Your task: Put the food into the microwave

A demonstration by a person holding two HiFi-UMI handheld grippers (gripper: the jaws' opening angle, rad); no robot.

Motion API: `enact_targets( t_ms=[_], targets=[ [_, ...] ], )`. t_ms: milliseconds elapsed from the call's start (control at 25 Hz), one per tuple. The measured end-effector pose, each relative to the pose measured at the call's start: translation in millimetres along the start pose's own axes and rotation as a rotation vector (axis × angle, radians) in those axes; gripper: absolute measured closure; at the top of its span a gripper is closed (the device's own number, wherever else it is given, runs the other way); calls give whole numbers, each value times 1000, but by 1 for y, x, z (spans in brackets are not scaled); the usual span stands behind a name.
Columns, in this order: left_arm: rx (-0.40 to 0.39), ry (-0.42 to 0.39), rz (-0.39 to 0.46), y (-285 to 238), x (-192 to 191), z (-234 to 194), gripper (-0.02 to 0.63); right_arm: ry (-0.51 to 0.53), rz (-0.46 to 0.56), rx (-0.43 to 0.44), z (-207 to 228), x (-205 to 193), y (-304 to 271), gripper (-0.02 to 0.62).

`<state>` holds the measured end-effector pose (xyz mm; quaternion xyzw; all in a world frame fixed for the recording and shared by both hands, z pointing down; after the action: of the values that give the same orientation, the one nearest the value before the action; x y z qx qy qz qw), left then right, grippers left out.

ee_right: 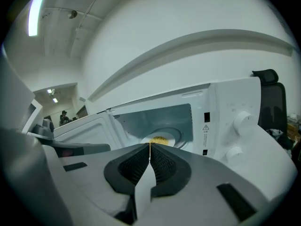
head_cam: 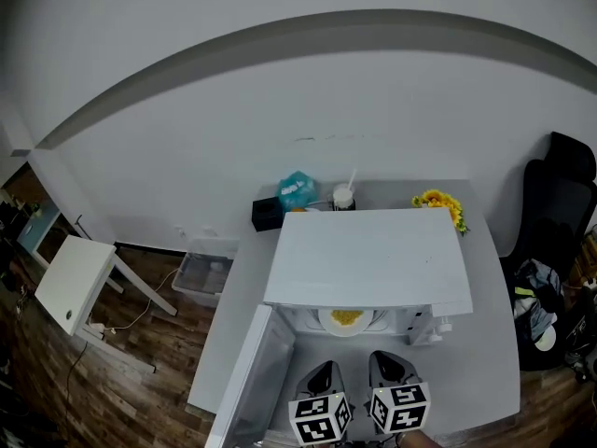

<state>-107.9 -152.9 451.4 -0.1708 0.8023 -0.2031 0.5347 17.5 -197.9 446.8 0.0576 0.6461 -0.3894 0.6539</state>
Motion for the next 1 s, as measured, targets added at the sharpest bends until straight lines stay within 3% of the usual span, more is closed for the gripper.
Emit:
enact_targets(
  t_ms=[320, 1000],
  targets=[
    [-29, -62, 12, 35, 13, 15, 603, 72, 12, 43, -20, 8, 31, 575],
    [-46, -56, 72, 59, 23, 32, 603, 141, 55, 78, -27, 22, 57, 575]
  ],
)
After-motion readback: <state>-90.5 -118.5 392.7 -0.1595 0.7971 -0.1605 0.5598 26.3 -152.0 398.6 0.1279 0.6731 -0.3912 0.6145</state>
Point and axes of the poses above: the fingertips, and each gripper's own axes: y backward along the fingers, z to its right, x out of its top, the point moved 6 cm from there along y, backward along the fingers, and after that the axes turned 6 degrees about y, right-handed, at the moved point
